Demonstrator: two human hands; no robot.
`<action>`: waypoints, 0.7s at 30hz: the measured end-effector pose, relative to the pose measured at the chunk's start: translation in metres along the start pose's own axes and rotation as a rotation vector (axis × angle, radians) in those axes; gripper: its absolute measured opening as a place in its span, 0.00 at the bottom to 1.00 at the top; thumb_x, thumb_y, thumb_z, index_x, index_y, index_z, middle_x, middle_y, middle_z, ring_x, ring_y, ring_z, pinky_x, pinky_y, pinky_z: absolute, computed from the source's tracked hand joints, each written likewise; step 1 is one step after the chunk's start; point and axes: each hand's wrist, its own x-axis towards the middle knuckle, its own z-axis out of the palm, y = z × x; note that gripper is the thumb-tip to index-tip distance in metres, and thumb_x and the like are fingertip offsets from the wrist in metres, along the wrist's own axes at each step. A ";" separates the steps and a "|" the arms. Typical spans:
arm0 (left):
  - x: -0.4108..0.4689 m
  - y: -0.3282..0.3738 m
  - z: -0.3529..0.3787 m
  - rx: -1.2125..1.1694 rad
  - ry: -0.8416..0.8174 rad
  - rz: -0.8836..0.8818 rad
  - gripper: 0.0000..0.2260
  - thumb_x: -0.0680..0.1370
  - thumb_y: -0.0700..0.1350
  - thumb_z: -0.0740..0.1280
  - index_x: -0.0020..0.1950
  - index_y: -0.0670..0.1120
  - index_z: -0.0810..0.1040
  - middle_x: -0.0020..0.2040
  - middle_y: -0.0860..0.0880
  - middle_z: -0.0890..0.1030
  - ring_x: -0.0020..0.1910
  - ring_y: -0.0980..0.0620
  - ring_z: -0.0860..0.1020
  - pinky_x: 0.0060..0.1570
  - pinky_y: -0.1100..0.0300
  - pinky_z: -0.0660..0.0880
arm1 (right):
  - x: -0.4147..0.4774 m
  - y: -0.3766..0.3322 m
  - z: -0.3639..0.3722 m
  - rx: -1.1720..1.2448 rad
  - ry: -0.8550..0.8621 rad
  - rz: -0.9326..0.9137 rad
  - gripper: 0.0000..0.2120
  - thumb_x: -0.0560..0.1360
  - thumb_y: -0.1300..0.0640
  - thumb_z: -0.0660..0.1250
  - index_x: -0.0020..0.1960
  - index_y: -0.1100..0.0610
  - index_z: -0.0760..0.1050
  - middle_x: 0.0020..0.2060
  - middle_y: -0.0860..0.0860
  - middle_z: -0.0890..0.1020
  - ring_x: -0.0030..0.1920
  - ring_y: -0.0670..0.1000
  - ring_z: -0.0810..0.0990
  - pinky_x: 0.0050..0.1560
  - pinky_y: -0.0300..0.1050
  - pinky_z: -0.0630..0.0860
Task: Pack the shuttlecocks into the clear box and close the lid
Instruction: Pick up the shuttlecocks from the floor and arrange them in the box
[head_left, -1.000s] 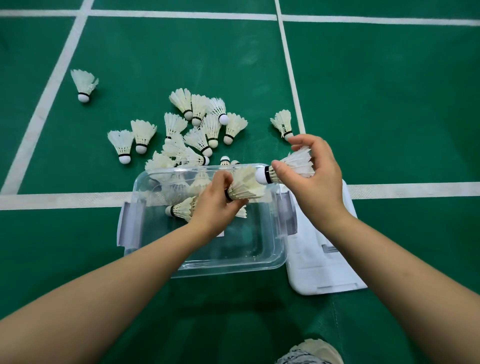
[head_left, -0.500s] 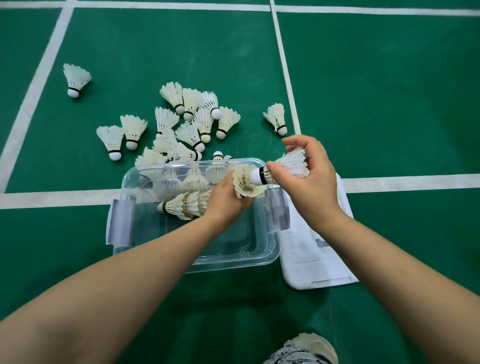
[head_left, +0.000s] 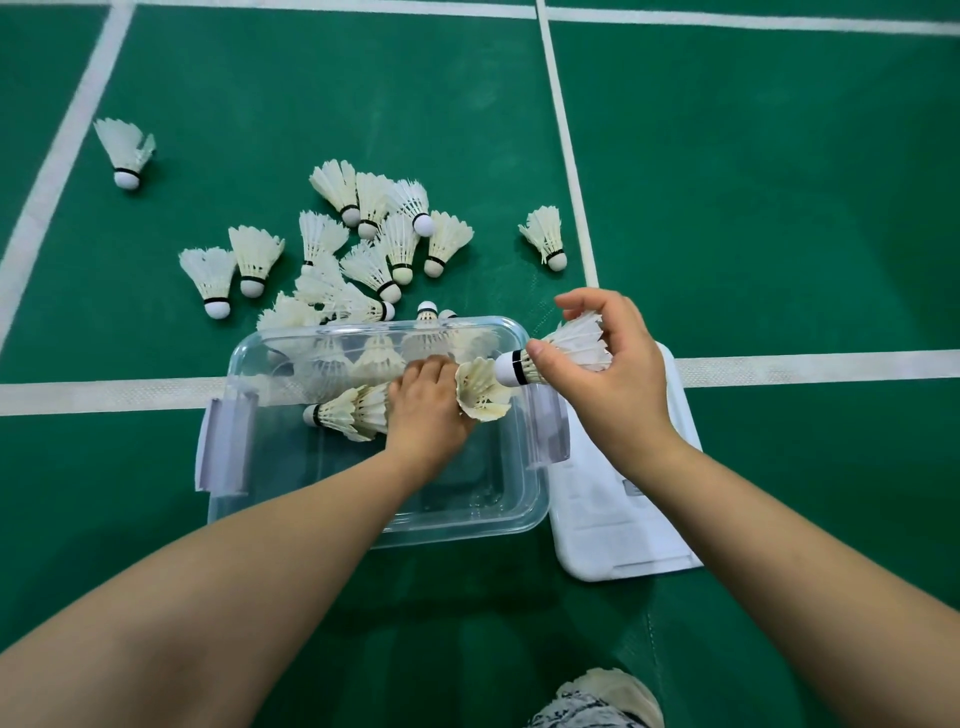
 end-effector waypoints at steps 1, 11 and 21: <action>0.000 0.000 -0.002 0.010 -0.007 0.001 0.25 0.74 0.49 0.65 0.68 0.43 0.65 0.68 0.45 0.67 0.66 0.44 0.62 0.62 0.51 0.59 | 0.000 0.000 0.000 0.001 -0.001 -0.001 0.19 0.68 0.59 0.73 0.46 0.38 0.68 0.44 0.40 0.72 0.45 0.39 0.72 0.48 0.27 0.66; 0.003 -0.010 -0.016 0.018 0.012 0.056 0.17 0.73 0.46 0.67 0.59 0.44 0.70 0.58 0.44 0.76 0.59 0.44 0.71 0.56 0.52 0.62 | -0.001 0.002 0.000 0.003 0.004 -0.006 0.17 0.66 0.54 0.71 0.46 0.38 0.68 0.44 0.39 0.72 0.45 0.35 0.71 0.48 0.25 0.65; 0.009 -0.016 -0.031 0.286 -0.147 0.283 0.17 0.74 0.49 0.63 0.60 0.46 0.66 0.59 0.47 0.78 0.66 0.47 0.67 0.59 0.51 0.63 | 0.001 0.001 0.004 0.000 0.000 0.000 0.15 0.65 0.52 0.69 0.45 0.38 0.68 0.43 0.39 0.72 0.44 0.36 0.71 0.48 0.25 0.65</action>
